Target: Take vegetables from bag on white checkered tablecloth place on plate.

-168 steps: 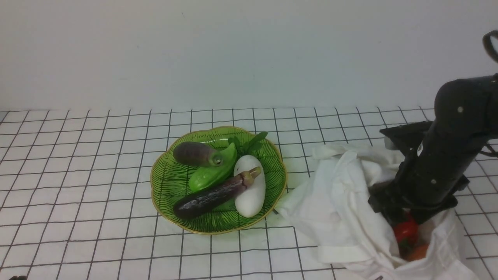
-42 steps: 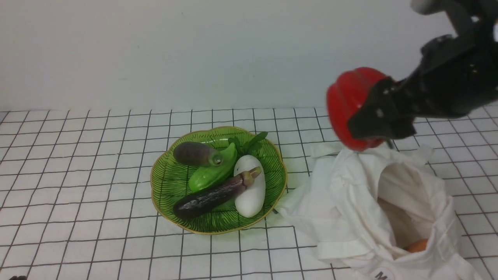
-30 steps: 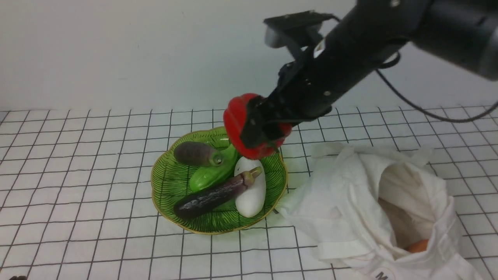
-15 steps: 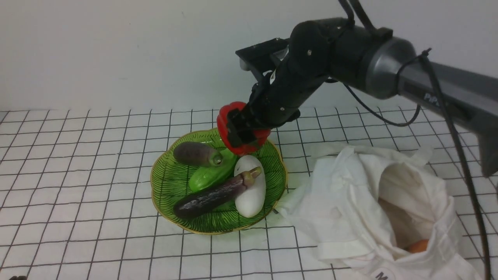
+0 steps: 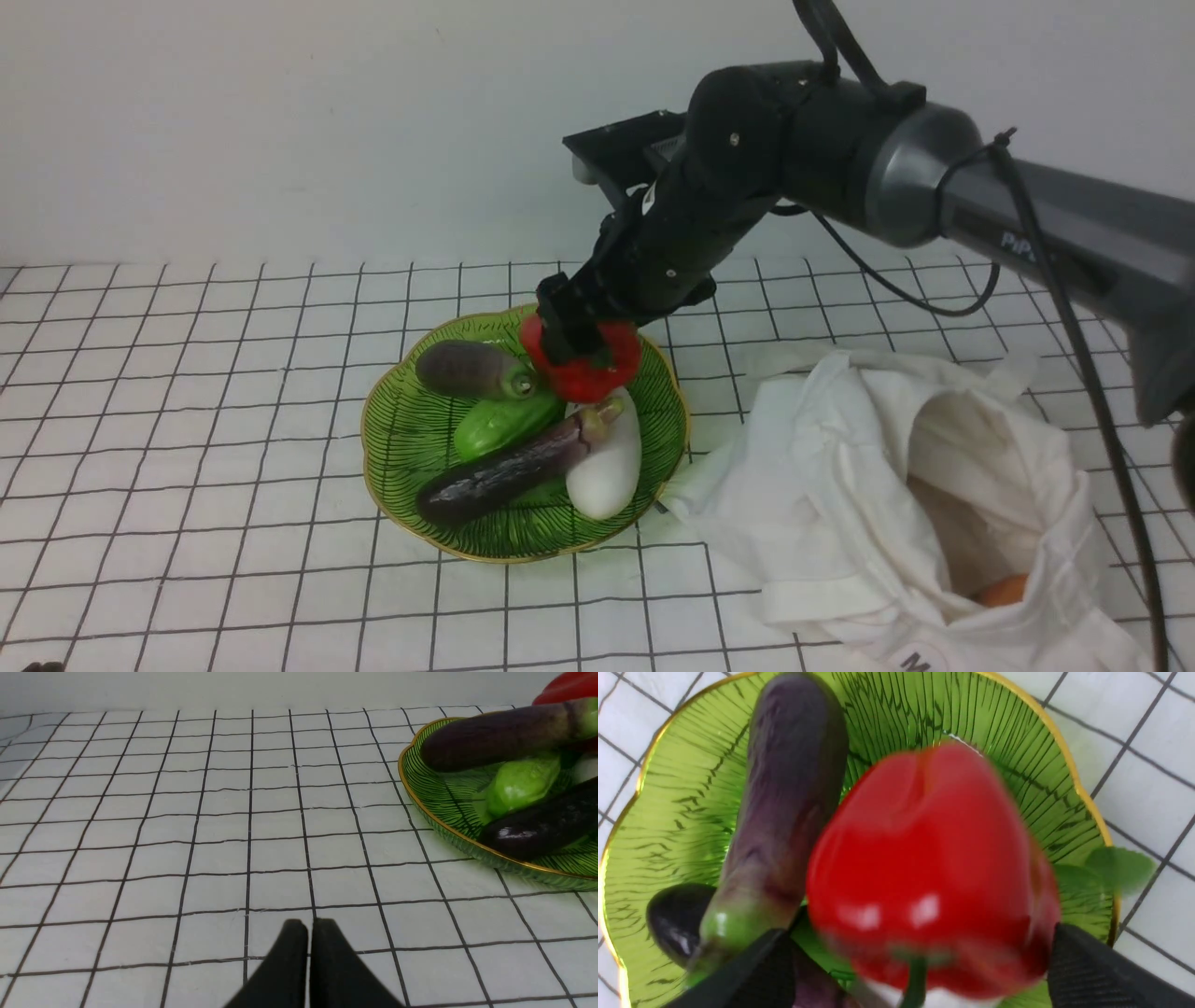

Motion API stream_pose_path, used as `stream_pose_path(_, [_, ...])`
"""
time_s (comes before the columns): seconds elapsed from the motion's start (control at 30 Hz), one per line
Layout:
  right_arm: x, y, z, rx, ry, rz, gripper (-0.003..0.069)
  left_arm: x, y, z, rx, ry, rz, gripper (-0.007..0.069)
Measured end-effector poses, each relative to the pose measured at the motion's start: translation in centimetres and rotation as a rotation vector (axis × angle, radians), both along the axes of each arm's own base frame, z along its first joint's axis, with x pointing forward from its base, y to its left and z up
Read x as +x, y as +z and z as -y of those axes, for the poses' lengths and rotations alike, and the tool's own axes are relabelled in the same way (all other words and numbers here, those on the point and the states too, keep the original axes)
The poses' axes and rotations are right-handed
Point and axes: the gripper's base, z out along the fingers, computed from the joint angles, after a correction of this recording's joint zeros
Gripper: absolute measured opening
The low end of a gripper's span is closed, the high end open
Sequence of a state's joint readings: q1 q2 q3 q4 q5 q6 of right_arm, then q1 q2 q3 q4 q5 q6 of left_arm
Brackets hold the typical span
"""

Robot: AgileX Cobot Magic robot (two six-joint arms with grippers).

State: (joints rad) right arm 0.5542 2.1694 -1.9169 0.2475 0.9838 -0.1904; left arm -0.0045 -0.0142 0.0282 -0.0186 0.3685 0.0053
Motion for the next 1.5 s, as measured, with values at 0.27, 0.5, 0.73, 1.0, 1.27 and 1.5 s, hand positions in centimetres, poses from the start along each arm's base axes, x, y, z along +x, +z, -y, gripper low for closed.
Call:
stream_pose_path(0.27, [0.2,1.7,0.2,-0.037,0.002,0.022,0.0691,0.0,0.0,0.0,0.000,0.000,0.000,-0.0008])
stream_pose_path(0.5, [-0.1,8.1,1.5,-0.093,-0.048,0.100,0.0582,0.0,0.0,0.0,0.000,0.000,0.000,-0.0008])
stream_pose_path(0.73, [-3.8,17.1,4.1,0.000,-0.105,0.261,0.0109,0.0,0.0,0.0,0.000,0.000,0.000,-0.0008])
stream_pose_path(1.0, [-12.1,25.7,9.7,0.092,-0.143,0.412,-0.0013,0.0,0.0,0.0,0.000,0.000,0.000,-0.0008])
stream_pose_path(1.27, [-23.6,28.1,18.0,0.118,-0.266,0.513,-0.0014,0.0,0.0,0.0,0.000,0.000,0.000,-0.0008])
stream_pose_path(1.5, [-32.7,23.2,24.2,0.165,-0.338,0.628,-0.0014,0.0,0.0,0.0,0.000,0.000,0.000,-0.0008])
